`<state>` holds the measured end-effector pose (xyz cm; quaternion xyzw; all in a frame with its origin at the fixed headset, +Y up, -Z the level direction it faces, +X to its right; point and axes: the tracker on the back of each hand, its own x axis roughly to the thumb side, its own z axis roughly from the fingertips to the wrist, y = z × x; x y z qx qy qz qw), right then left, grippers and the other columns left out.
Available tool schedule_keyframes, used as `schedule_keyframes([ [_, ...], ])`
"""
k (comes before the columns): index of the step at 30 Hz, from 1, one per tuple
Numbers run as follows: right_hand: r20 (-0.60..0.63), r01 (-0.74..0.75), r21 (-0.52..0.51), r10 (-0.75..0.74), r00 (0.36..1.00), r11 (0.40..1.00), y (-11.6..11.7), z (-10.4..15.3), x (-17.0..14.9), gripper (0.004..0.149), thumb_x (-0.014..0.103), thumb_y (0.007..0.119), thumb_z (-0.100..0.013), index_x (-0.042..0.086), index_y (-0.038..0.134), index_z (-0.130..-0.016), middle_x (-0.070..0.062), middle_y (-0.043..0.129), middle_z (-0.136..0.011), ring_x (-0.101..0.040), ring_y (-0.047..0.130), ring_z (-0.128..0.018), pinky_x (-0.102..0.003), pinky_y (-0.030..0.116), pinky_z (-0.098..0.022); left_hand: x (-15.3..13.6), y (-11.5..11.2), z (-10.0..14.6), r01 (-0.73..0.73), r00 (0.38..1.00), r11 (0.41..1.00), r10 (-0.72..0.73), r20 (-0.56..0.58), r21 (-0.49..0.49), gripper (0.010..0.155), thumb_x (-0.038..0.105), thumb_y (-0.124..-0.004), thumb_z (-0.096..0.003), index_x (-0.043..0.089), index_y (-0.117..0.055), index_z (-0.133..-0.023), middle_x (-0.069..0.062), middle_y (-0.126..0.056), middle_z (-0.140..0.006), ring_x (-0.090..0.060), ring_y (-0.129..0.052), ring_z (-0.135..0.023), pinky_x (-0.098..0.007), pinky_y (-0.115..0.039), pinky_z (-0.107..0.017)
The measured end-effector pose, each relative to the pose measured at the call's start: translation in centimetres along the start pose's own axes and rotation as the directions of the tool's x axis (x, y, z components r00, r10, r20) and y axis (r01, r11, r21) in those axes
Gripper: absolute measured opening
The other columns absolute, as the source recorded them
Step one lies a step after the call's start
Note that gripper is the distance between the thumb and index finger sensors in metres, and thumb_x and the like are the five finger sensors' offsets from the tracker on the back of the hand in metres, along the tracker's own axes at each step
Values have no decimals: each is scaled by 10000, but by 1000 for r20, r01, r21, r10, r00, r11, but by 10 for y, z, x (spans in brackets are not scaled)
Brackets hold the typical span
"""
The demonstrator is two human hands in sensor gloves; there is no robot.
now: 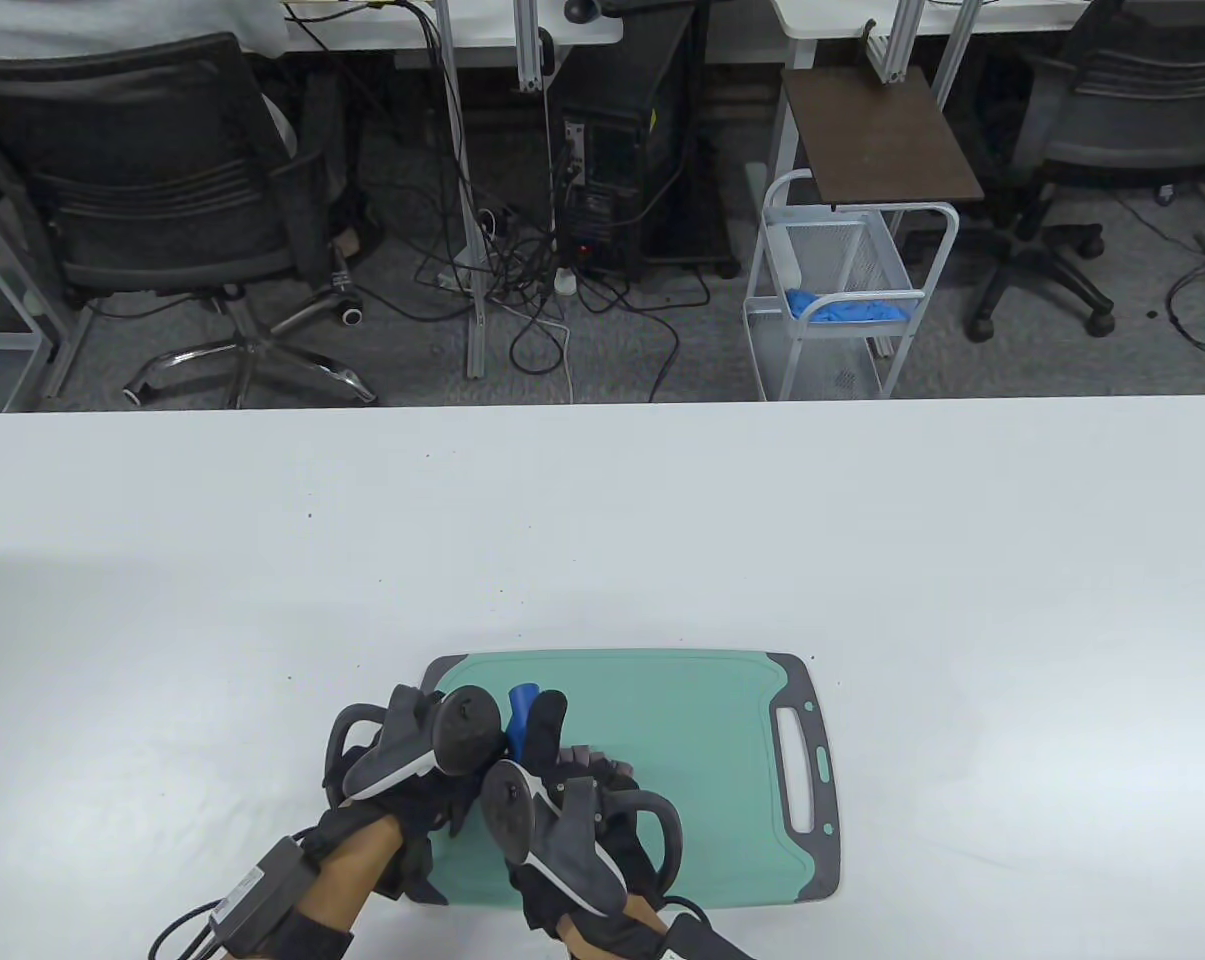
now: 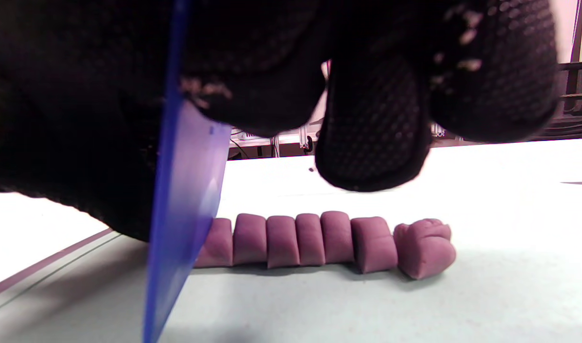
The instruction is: Slice plasticine roll into thin flakes
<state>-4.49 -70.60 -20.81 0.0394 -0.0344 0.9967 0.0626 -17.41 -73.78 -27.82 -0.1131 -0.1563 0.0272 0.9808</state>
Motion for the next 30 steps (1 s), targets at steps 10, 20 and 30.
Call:
schedule_keyframes([
  [10, 14, -28, -23, 28, 1000, 999, 11, -2, 4, 836, 406, 808, -423, 59, 333, -1018, -20, 962, -334, -346, 1036, -410, -556, 859, -325, 0, 0, 0, 0, 1000, 1000, 0, -4, 4, 462, 507, -942, -298, 329, -976, -723, 84, -1029, -767, -294, -942, -891, -591, -671, -731],
  [20, 11, -32, -12, 32, 999, 999, 20, -11, 5, 836, 404, 797, -428, 66, 316, -1022, -24, 954, -345, -352, 1029, -423, -562, 852, -335, 0, 0, 0, 0, 1000, 1000, 0, -4, 4, 462, 507, -941, -299, 327, -976, -723, 81, -1026, -768, -298, -939, -891, -589, -671, -732],
  [30, 0, 4, -4, -4, 1000, 1000, 21, -14, 0, 832, 406, 796, -428, 85, 315, -1026, -28, 953, -361, -357, 1021, -443, -564, 844, -354, 1, 0, 0, -4, 1000, 1000, 4, -5, 2, 464, 511, -936, -304, 324, -974, -727, 79, -1020, -775, -298, -934, -895, -591, -668, -731],
])
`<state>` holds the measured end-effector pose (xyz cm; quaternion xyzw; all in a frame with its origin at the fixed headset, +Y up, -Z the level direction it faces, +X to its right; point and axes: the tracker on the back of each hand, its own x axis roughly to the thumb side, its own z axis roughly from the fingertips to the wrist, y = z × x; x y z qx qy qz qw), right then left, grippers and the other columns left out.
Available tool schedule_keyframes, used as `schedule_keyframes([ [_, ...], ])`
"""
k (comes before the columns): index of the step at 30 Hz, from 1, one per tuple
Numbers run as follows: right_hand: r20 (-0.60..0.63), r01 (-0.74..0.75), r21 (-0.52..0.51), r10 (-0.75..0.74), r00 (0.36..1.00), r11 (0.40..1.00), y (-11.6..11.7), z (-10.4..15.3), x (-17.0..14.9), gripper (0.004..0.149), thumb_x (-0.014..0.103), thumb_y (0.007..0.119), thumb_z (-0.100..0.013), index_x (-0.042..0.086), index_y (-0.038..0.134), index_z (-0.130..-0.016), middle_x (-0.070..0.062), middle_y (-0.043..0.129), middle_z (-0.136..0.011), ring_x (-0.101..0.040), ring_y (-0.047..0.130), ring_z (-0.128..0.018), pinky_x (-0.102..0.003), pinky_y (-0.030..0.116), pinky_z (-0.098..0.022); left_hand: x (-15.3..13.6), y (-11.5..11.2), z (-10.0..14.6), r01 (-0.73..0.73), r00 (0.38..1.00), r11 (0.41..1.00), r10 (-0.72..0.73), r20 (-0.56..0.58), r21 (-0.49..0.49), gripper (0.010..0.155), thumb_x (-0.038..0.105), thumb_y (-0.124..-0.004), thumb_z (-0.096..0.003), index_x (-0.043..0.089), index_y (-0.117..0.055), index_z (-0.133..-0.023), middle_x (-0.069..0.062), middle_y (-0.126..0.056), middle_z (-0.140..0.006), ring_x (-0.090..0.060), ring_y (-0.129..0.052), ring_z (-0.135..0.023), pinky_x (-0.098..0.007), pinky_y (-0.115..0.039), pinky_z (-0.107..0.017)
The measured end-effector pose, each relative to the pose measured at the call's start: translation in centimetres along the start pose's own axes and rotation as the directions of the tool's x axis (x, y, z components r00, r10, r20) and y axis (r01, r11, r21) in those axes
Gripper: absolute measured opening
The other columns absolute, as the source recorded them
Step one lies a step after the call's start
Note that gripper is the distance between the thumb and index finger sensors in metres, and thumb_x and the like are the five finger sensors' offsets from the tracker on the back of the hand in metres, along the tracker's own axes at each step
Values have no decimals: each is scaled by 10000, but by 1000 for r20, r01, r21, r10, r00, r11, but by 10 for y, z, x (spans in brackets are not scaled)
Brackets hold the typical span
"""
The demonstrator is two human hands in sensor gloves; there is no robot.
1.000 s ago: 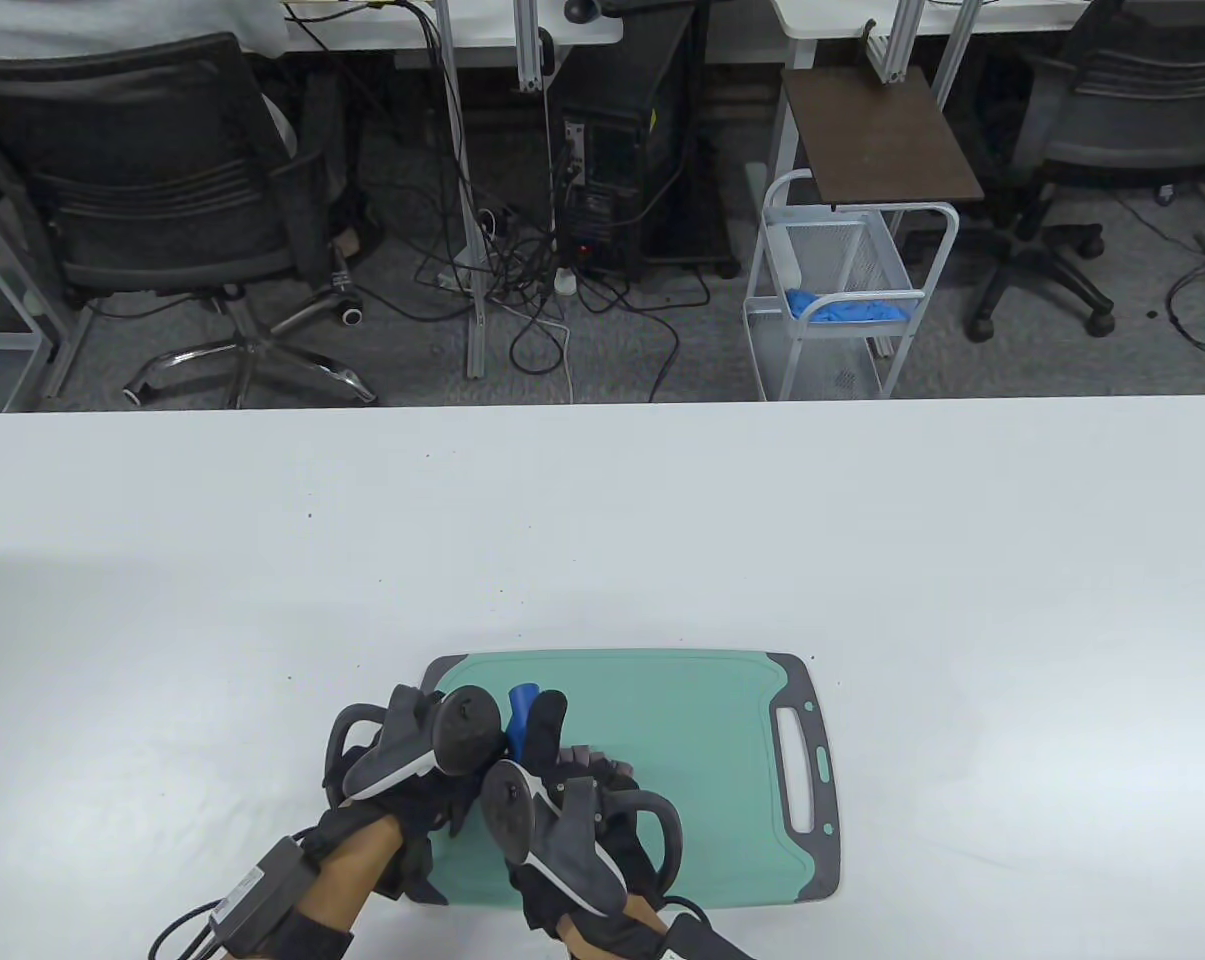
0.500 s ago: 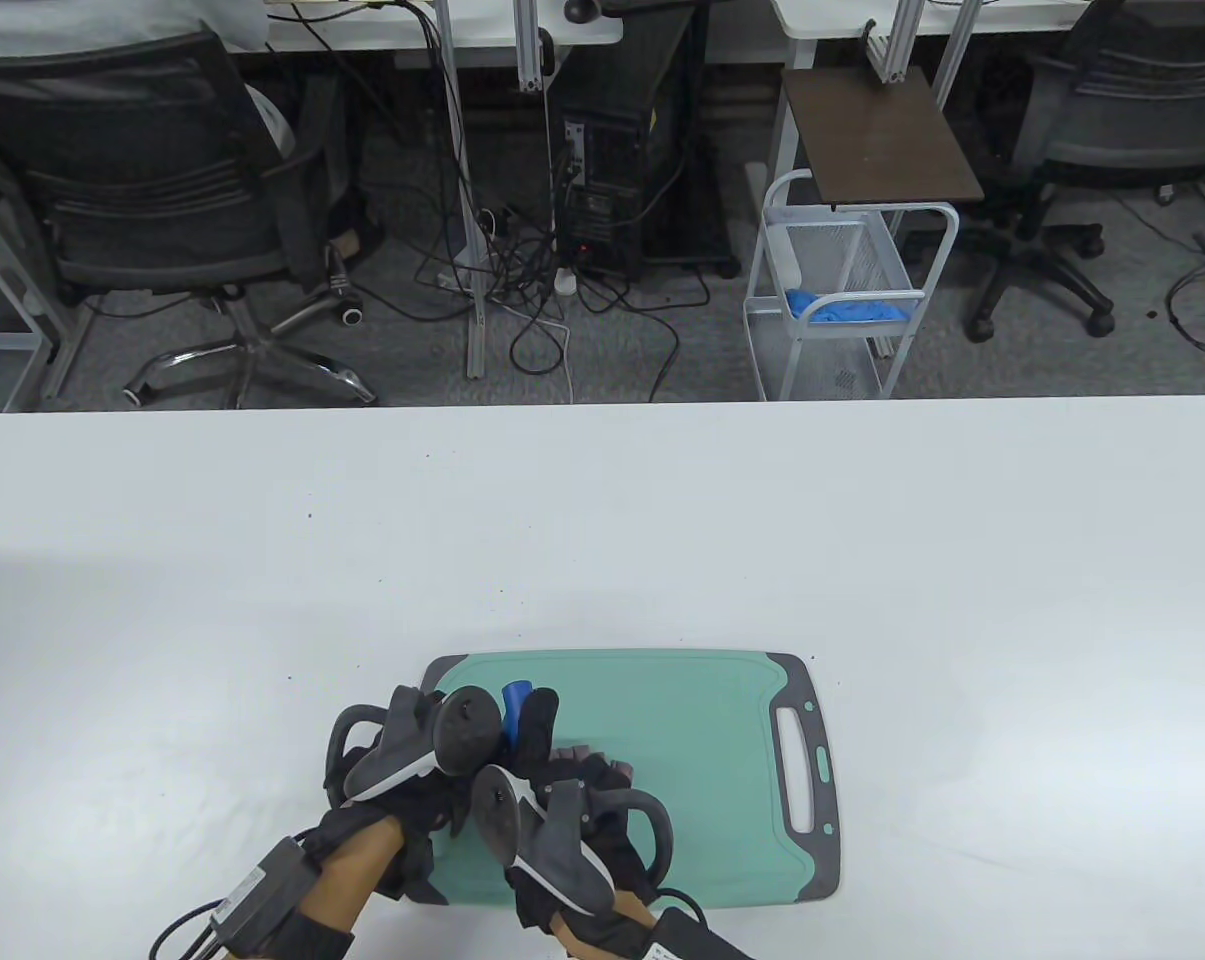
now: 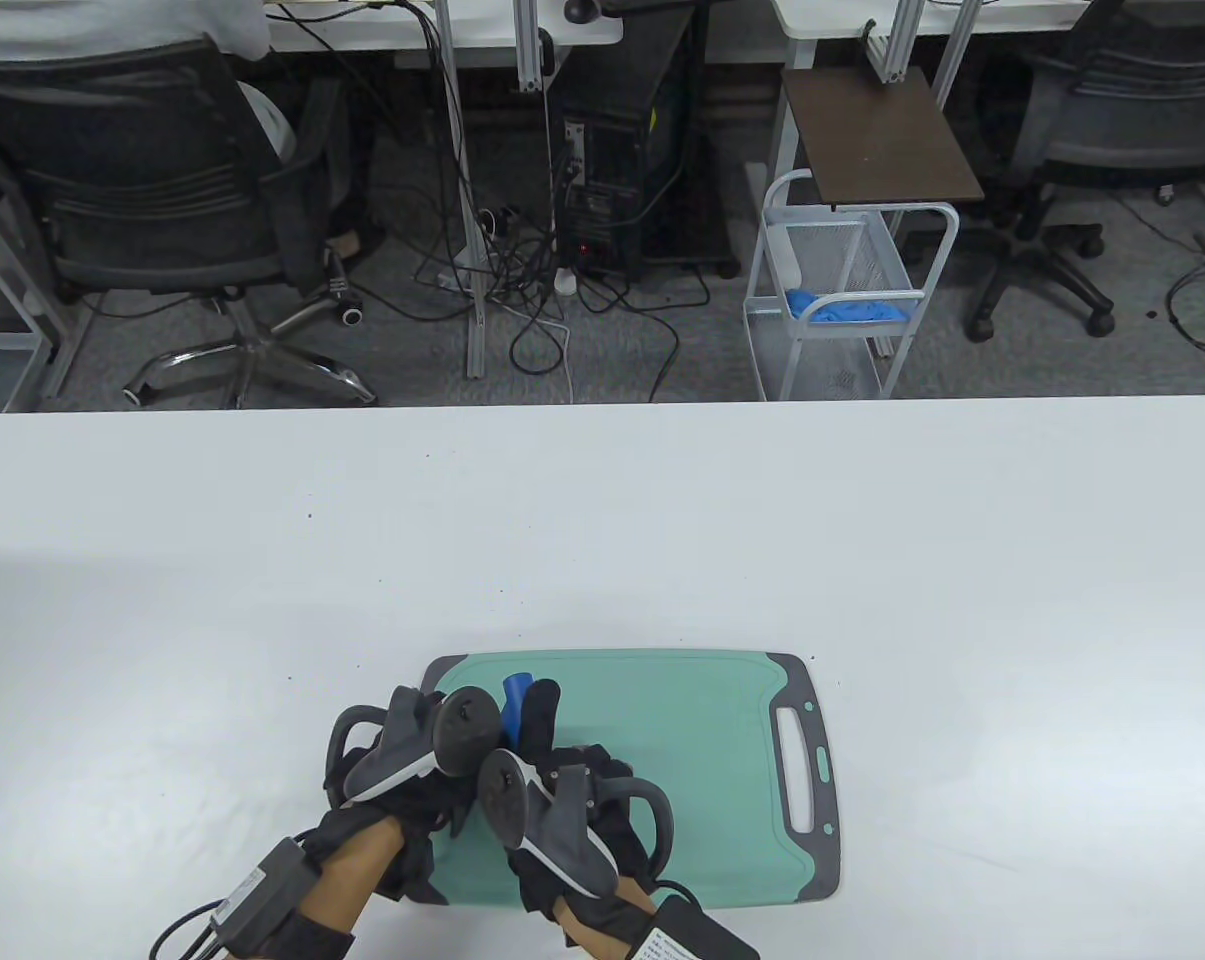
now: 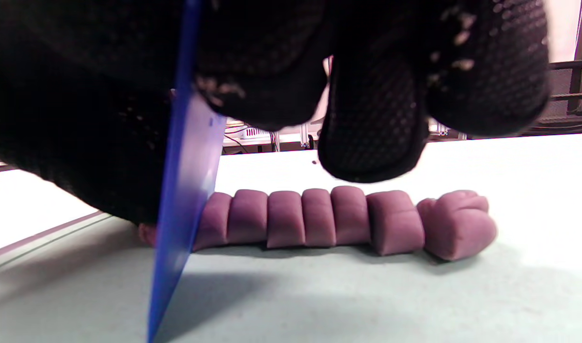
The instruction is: Slice plasticine roll into thin flakes
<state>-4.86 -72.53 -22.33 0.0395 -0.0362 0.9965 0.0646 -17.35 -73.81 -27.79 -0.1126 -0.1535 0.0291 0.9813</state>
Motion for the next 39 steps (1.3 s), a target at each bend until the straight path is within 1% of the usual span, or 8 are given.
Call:
schedule_keyframes([
  [4, -11, 30, 9, -30, 999, 1000, 1, -4, -3, 831, 407, 798, -427, 91, 317, -1027, -28, 954, -374, -357, 1018, -454, -564, 841, -363, 0, 0, 0, -2, 1000, 1000, 2, -2, -7, 463, 514, -936, -305, 327, -976, -727, 81, -1024, -772, -296, -934, -897, -591, -668, -731],
  [12, -46, 148, 46, -146, 988, 988, -2, -9, -18, 828, 415, 812, -421, 97, 347, -1027, -31, 967, -401, -350, 1016, -468, -555, 841, -374, 0, 2, 0, 9, 1000, 999, -9, -6, -31, 469, 517, -927, -314, 337, -970, -746, 89, -1015, -797, -312, -929, -905, -596, -664, -728],
  [17, -86, 243, 14, -241, 967, 970, -16, -11, -31, 827, 416, 809, -421, 93, 348, -1027, -36, 966, -411, -356, 1011, -475, -559, 835, -381, 1, 2, 0, 26, 1000, 999, -27, -9, -46, 471, 516, -905, -330, 343, -960, -764, 84, -1007, -816, -316, -923, -911, -596, -663, -728],
  [21, -114, 322, -6, -321, 940, 947, -28, -10, -43, 827, 416, 809, -422, 90, 349, -1027, -44, 968, -416, -362, 1009, -478, -563, 832, -383, 1, 3, 1, 13, 1000, 996, -14, -11, -86, 489, 510, -872, -351, 328, -939, -800, 75, -994, -851, -325, -905, -927, -601, -651, -734],
  [24, -131, 374, -26, -374, 918, 927, -36, -10, -56, 829, 415, 810, -420, 88, 351, -1028, -52, 970, -428, -369, 1004, -489, -567, 827, -391, 1, 3, 1, 16, 1000, 996, -17, -11, -85, 486, 499, -863, -356, 333, -930, -808, 77, -981, -866, -325, -904, -928, -600, -652, -733],
  [28, -164, 422, -42, -423, 891, 905, -44, -12, -78, 807, 414, 814, -415, 46, 429, -1021, -67, 970, -466, -381, 992, -519, -575, 816, -411, 0, 3, 2, 14, 1000, 997, -15, -13, -76, 511, 512, -866, -350, 334, -911, -827, 74, -1000, -853, -325, -911, -921, -596, -657, -731],
  [35, -252, 460, -54, -458, 853, 886, -46, -20, -120, 734, 408, 815, -411, 19, 549, -974, -89, 949, -552, -411, 956, -581, -594, 785, -452, -3, 3, 3, 7, 1000, 998, -8, -25, -62, 519, 529, -854, -352, 335, -905, -831, 72, -992, -862, -321, -916, -914, -590, -663, -727],
  [39, -311, 471, -54, -463, 830, 880, -44, -23, -140, 722, 407, 815, -411, 19, 569, -968, -102, 945, -585, -424, 940, -607, -603, 772, -468, -3, 3, 3, 14, 999, 999, -15, -31, -46, 485, 489, -853, -366, 340, -910, -824, 78, -998, -855, -318, -922, -910, -590, -666, -727],
])
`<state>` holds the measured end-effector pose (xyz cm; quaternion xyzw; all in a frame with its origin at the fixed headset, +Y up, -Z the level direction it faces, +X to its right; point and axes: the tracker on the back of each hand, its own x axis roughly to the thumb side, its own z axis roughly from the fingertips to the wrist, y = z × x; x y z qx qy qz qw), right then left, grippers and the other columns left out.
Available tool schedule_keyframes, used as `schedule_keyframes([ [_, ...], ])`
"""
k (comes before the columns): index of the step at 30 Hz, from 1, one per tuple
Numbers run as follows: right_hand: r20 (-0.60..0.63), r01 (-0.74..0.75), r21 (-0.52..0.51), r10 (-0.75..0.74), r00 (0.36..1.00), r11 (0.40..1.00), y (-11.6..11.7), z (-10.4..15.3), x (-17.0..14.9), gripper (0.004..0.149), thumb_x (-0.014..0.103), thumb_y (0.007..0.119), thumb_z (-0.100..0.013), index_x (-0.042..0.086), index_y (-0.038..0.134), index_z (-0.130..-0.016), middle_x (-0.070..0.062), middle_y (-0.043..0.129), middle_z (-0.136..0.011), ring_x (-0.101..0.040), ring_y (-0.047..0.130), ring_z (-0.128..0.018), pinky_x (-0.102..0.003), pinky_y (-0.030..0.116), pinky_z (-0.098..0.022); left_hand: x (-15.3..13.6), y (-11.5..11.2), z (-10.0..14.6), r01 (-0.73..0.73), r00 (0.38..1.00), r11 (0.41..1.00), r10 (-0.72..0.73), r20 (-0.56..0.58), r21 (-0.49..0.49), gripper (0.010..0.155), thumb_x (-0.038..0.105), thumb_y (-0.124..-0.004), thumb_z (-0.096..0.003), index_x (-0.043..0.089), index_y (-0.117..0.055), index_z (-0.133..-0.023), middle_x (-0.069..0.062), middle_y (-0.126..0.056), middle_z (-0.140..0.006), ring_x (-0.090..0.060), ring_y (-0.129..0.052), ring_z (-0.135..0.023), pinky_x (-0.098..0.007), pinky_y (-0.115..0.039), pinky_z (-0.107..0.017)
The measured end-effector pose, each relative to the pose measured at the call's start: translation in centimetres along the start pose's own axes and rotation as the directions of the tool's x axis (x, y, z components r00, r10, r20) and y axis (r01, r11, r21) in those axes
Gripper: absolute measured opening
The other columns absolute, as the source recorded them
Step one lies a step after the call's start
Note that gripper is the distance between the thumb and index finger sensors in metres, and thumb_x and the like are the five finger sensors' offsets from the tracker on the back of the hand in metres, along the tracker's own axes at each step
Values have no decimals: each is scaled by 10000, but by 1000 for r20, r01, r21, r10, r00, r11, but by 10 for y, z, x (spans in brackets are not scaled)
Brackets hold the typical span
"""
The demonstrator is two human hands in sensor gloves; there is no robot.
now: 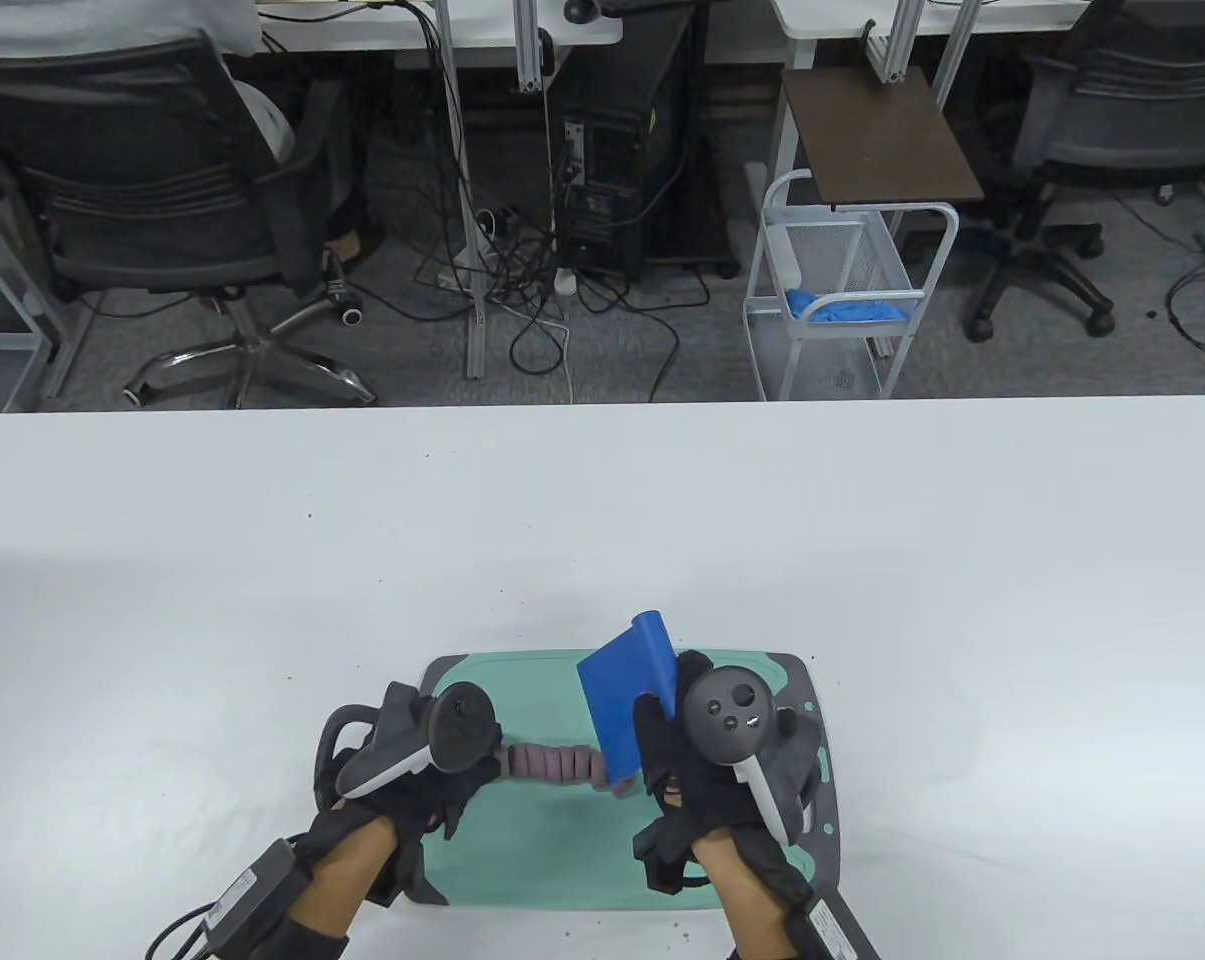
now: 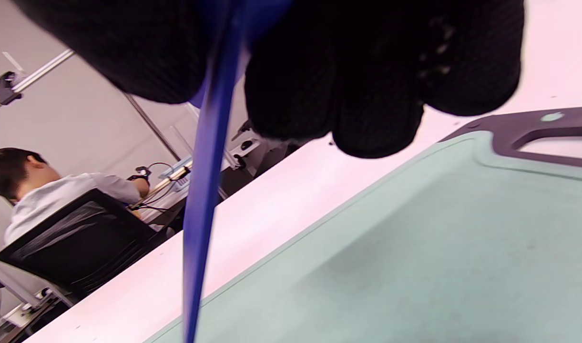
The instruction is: Slice plasticine roll into thin flakes
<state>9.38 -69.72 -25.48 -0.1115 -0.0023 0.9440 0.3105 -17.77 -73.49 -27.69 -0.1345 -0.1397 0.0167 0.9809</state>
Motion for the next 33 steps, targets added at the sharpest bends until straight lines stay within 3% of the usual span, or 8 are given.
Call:
schedule_keyframes([
  [11, -168, -64, 92, 79, 983, 994, -7, -14, -31, 686, 405, 811, -421, 28, 597, -953, -148, 919, -646, -454, 887, -670, -621, 729, -512, -2, -2, 0, 52, 998, 994, -49, -36, 97, 469, 483, -919, -324, 364, -929, -778, 106, -1019, -821, -300, -944, -895, -587, -674, -729],
  [14, -208, -142, 160, 174, 962, 977, -5, -16, -34, 704, 422, 810, -415, 28, 576, -949, -109, 922, -603, -409, 916, -595, -587, 761, -465, -4, -1, 0, 52, 998, 993, -48, -44, 104, 499, 510, -922, -313, 362, -917, -790, 104, -1010, -831, -303, -941, -895, -586, -673, -729],
  [20, -313, -251, 225, 314, 896, 941, 2, -20, -47, 687, 418, 821, -418, 20, 611, -936, -151, 925, -681, -458, 893, -678, -617, 741, -508, -9, 3, 1, 20, 999, 994, -15, -50, 111, 498, 520, -906, -318, 359, -918, -788, 100, -1010, -831, -306, -939, -894, -583, -676, -725],
  [27, -374, -260, 294, 361, 854, 920, 7, -26, -60, 667, 452, 836, -411, 33, 705, -913, -186, 910, -750, -487, 856, -736, -629, 717, -536, -15, 6, 2, -13, 998, 993, 20, -57, 117, 496, 528, -891, -325, 349, -924, -787, 90, -1016, -825, -312, -939, -890, -585, -678, -720],
  [33, -394, -252, 349, 386, 834, 903, 10, -29, -67, 671, 476, 844, -402, 28, 751, -893, -185, 925, -725, -483, 870, -716, -628, 724, -525, -19, 8, 2, -33, 997, 992, 41, -63, 121, 496, 534, -883, -329, 348, -925, -786, 87, -1010, -832, -313, -939, -888, -583, -679, -719],
])
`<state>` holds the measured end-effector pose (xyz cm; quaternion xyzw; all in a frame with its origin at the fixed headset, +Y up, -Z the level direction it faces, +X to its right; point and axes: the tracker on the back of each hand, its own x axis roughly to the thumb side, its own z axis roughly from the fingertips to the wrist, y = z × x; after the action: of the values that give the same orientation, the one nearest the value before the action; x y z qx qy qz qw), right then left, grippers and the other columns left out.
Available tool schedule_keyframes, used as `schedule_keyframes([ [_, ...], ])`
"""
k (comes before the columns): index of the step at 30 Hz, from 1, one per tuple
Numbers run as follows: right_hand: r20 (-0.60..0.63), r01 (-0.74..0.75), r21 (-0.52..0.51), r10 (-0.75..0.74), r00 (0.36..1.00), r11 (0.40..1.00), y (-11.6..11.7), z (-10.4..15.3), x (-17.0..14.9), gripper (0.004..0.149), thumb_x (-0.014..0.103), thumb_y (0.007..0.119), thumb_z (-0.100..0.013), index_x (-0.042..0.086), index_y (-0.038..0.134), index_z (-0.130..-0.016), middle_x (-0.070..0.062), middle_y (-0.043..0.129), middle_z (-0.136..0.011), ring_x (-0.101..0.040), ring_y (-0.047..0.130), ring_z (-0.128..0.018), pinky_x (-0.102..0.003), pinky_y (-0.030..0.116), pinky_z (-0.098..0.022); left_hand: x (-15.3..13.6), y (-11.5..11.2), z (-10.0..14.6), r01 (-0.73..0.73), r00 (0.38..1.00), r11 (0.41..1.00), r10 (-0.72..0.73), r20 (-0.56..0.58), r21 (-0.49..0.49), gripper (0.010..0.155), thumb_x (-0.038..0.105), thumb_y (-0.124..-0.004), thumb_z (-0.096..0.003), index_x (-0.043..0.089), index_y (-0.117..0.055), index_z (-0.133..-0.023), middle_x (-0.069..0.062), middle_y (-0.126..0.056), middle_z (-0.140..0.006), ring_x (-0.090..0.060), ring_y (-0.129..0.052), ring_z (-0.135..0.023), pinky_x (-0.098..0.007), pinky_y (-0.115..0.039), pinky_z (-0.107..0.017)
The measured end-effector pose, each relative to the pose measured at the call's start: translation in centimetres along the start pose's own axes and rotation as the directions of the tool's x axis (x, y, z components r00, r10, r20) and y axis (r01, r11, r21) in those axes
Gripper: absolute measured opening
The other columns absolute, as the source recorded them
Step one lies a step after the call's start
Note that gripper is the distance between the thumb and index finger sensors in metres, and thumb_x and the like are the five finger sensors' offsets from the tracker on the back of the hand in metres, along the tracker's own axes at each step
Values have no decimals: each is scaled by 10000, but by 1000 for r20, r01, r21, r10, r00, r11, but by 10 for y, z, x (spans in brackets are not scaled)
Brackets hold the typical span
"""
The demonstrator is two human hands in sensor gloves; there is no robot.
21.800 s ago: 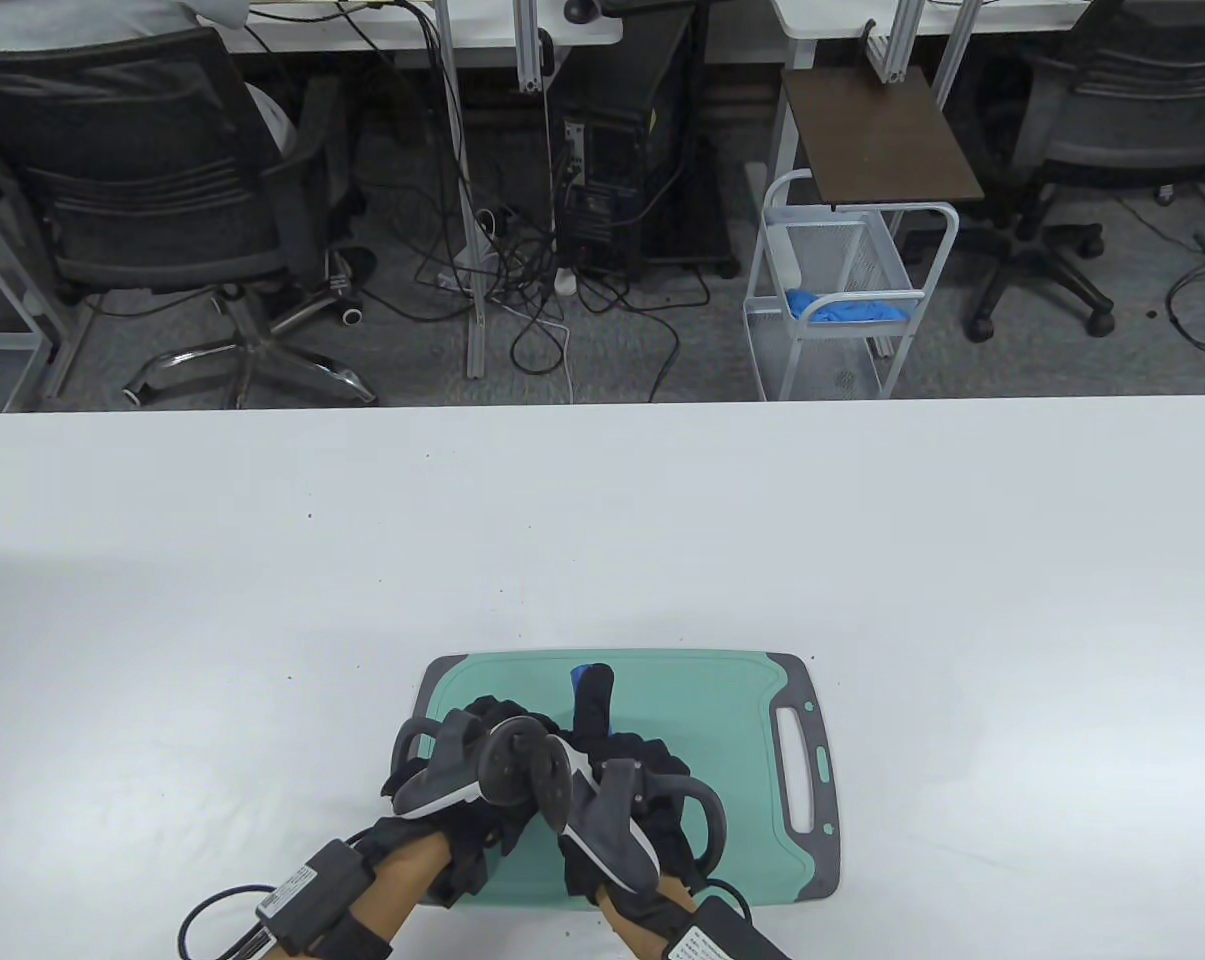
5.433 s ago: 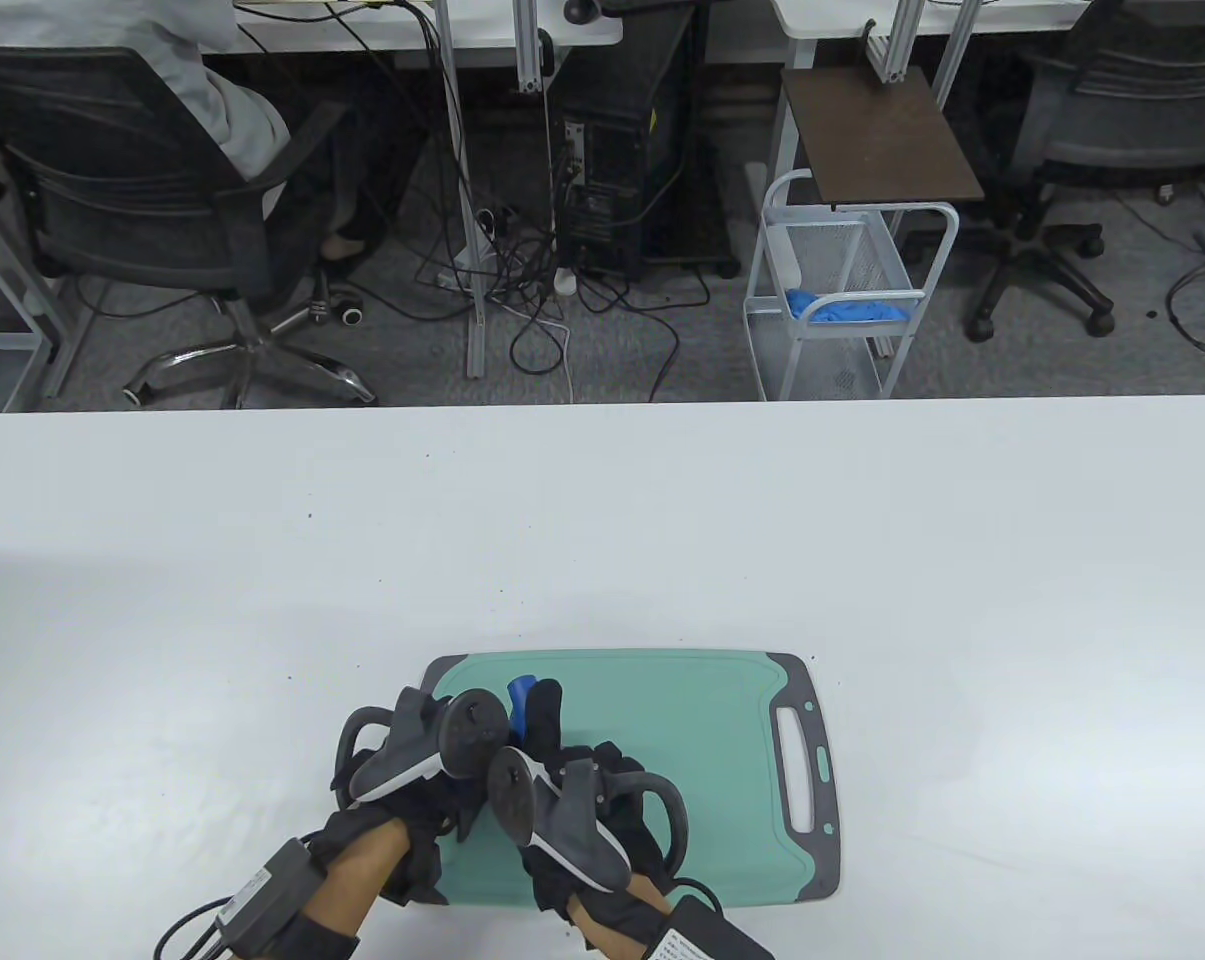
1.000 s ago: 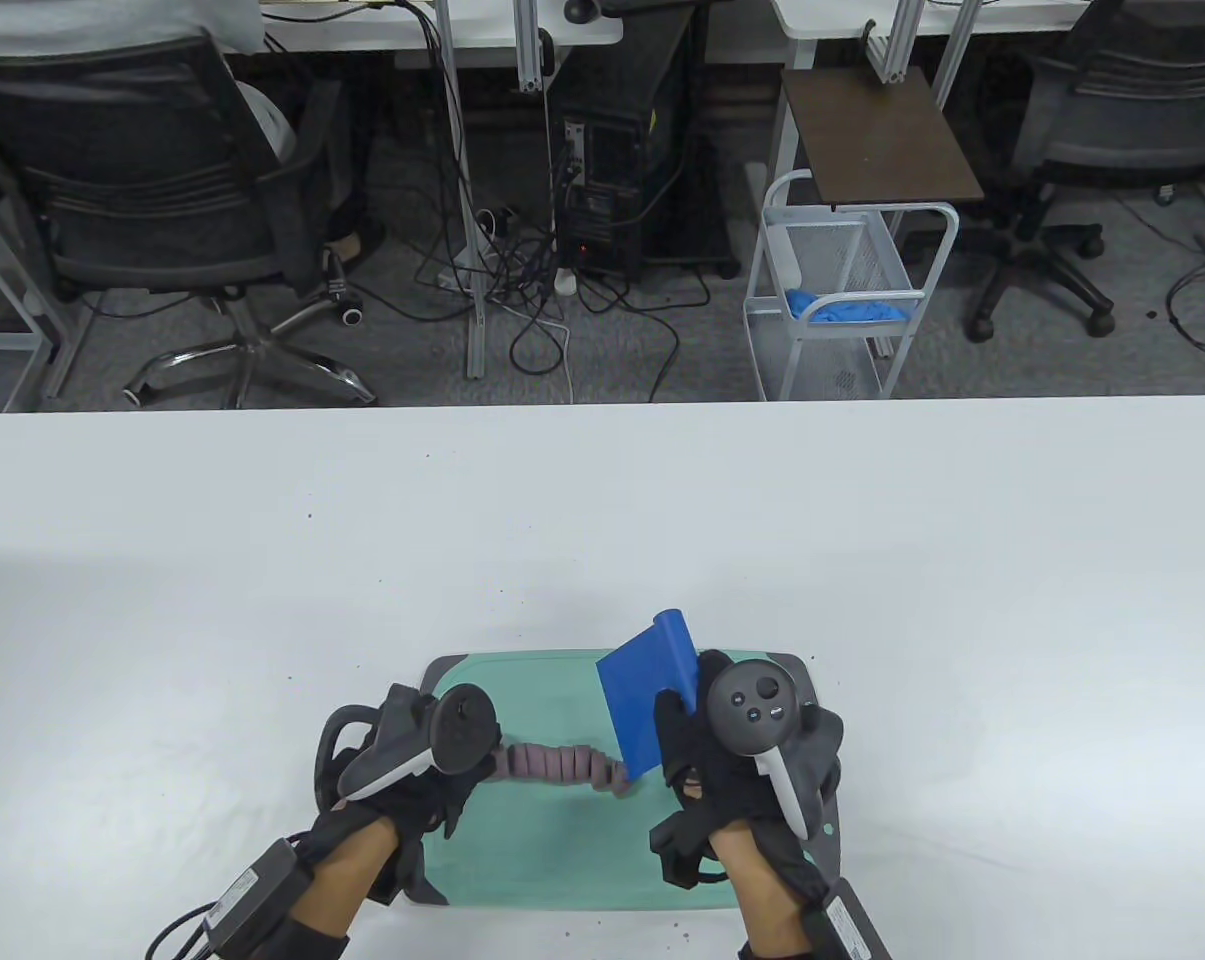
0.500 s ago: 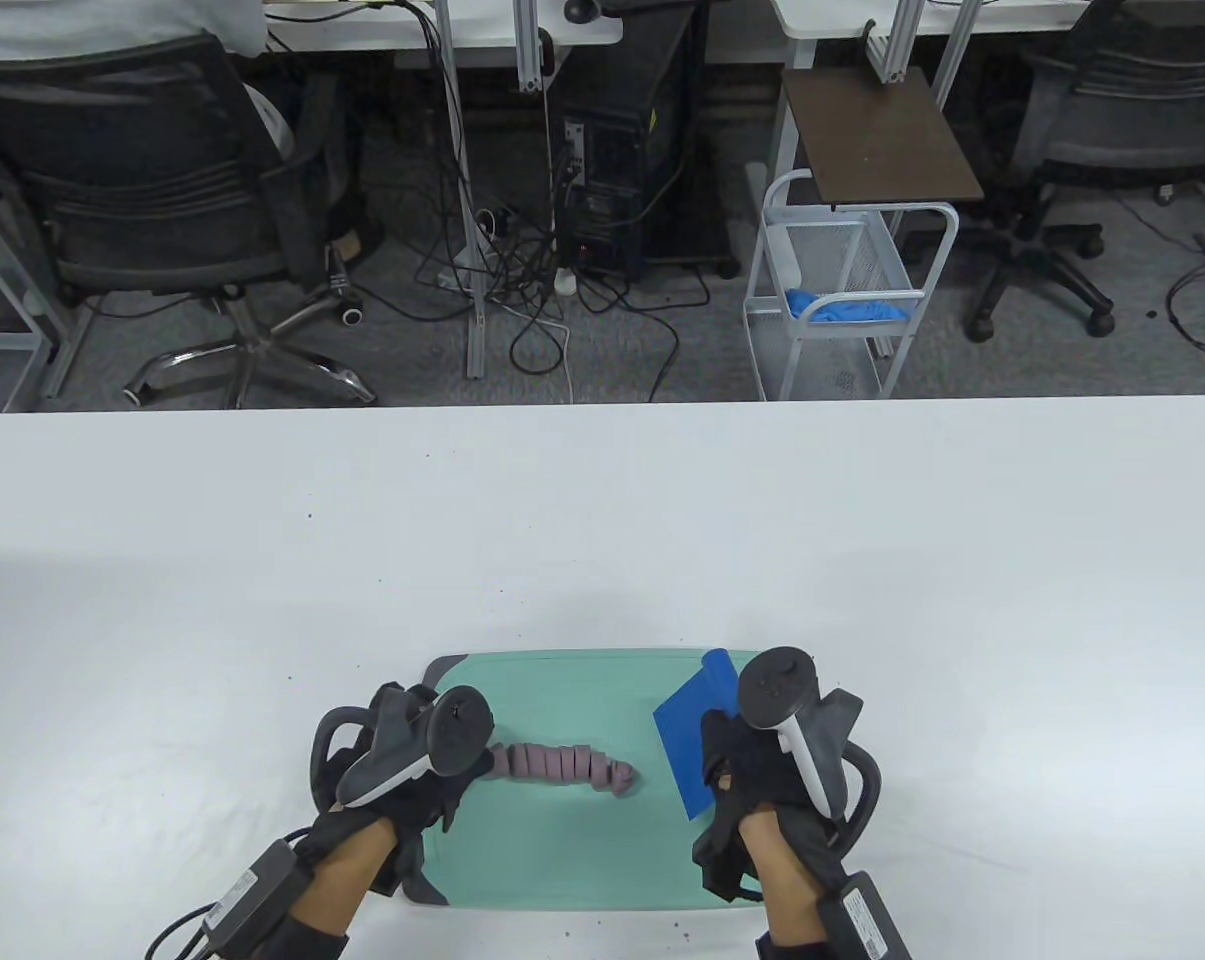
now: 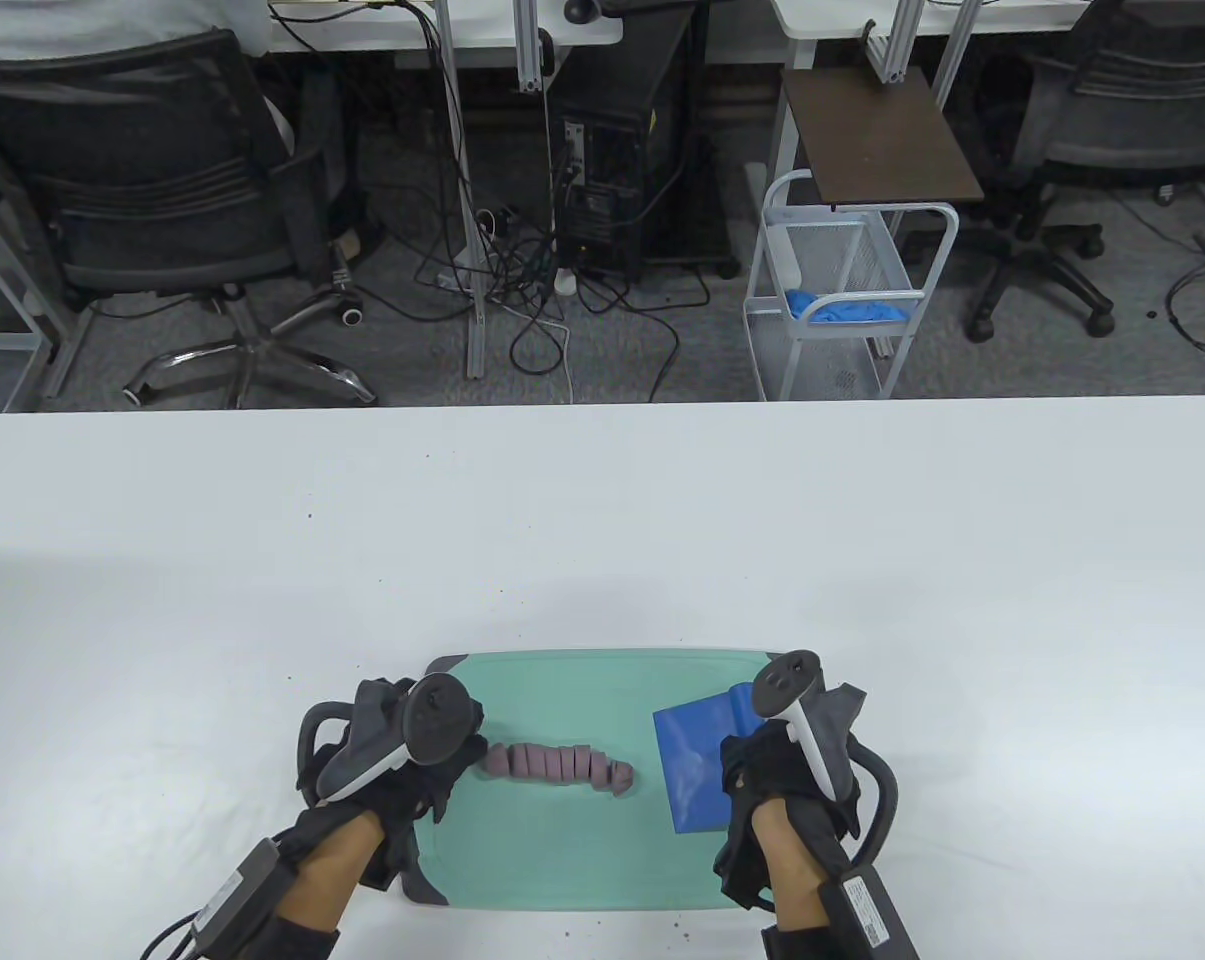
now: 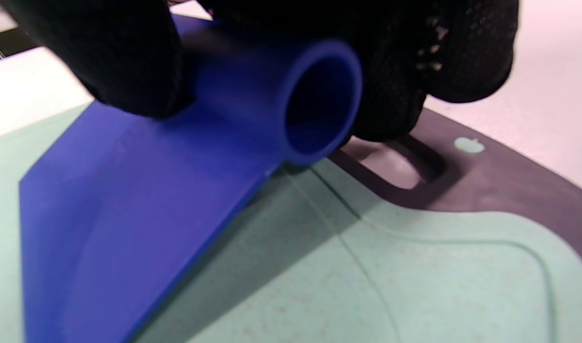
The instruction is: Slice plasticine roll into thin flakes
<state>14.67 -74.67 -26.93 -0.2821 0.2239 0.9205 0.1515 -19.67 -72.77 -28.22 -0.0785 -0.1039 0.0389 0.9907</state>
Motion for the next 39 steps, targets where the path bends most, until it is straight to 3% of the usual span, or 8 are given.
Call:
schedule_keyframes([
  [11, 5, -49, -20, 49, 999, 999, 3, 0, 3, 669, 456, 863, -396, 24, 745, -893, -174, 933, -682, -468, 888, -683, -621, 732, -516, -3, 1, 1, -9, 1000, 1000, 9, -10, -5, 493, 539, -869, -338, 346, -925, -789, 86, -1020, -823, -313, -940, -886, -582, -682, -718],
  [19, 41, -41, -61, 43, 998, 997, -7, 7, 4, 735, 468, 864, -388, 63, 676, -971, -184, 885, -783, -485, 831, -765, -628, 701, -551, -5, 4, 3, -18, 1000, 1000, 18, -21, -2, 514, 554, -847, -344, 346, -909, -809, 82, -1008, -842, -314, -933, -892, -579, -681, -717],
  [26, 125, 38, -192, -14, 992, 981, -35, 18, -1, 786, 477, 855, -390, 118, 586, -1034, -214, 775, -920, -518, 724, -868, -639, 652, -592, -7, 20, 17, -84, 996, 996, 85, -26, 25, 606, 603, -787, -356, 348, -815, -906, 63, -913, -962, -332, -856, -956, -582, -660, -727],
  [31, 242, 49, -290, 24, 970, 956, -49, 24, -10, 800, 478, 851, -384, 145, 555, -1048, -215, 685, -995, -527, 642, -922, -658, 597, -631, -8, 31, 29, -83, 996, 995, 85, -39, 58, 668, 627, -758, -360, 354, -725, -969, 52, -800, -1058, -341, -776, -1011, -585, -626, -743],
  [39, 435, 73, -362, 99, 895, 929, -48, 23, -31, 819, 490, 846, -371, 177, 528, -1058, -194, 592, -1060, -511, 580, -969, -675, 547, -669, -19, 30, 47, -77, 994, 995, 81, -68, 60, 764, 659, -731, -356, 356, -574, -1039, 42, -629, -1153, -351, -631, -1084, -590, -585, -758],
])
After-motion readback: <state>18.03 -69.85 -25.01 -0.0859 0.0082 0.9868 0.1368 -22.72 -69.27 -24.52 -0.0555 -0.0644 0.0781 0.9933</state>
